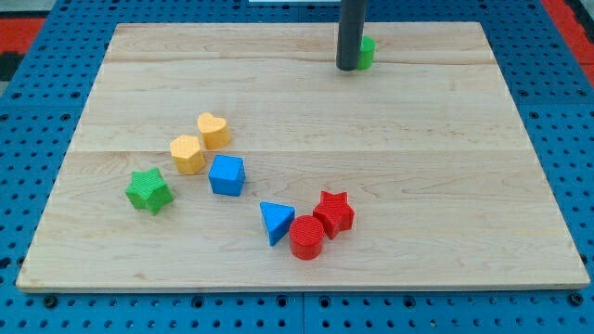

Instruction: Keep yellow heart on bottom left to green circle

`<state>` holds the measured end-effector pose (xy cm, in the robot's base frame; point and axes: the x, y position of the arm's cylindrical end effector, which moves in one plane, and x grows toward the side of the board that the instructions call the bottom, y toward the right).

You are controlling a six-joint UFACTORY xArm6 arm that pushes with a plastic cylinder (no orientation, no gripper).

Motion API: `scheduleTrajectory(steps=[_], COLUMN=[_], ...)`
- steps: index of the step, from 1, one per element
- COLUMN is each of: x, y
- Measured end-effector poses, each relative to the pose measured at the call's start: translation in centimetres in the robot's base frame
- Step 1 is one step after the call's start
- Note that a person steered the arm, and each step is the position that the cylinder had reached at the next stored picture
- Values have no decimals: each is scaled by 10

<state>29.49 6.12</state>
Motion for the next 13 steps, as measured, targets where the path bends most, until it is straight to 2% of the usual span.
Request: scheduleTrajectory(steps=[2,4,5,6,8,9,11,12,13], x=[111,154,139,130,58,55,29,23,-9], y=[-116,-183,-215,-192,-174,-170,-59,-50,-40])
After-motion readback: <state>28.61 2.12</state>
